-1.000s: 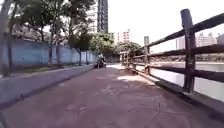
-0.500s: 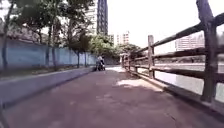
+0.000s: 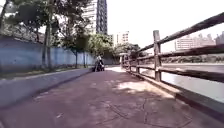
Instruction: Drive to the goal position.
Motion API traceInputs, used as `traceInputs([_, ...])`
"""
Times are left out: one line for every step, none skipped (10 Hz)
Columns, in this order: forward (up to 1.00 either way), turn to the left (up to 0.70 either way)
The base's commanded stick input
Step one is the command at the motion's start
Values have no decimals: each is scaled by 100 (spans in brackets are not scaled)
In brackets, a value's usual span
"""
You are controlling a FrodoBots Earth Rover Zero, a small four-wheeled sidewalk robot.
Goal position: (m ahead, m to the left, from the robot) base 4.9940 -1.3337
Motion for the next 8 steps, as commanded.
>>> traceInputs([92, 1])
traceInputs([92, 1])
traceInputs([92, 1])
traceInputs([92, 1])
traceInputs([92, 1])
traceInputs([92, 1])
traceInputs([92, 1])
traceInputs([92, 1])
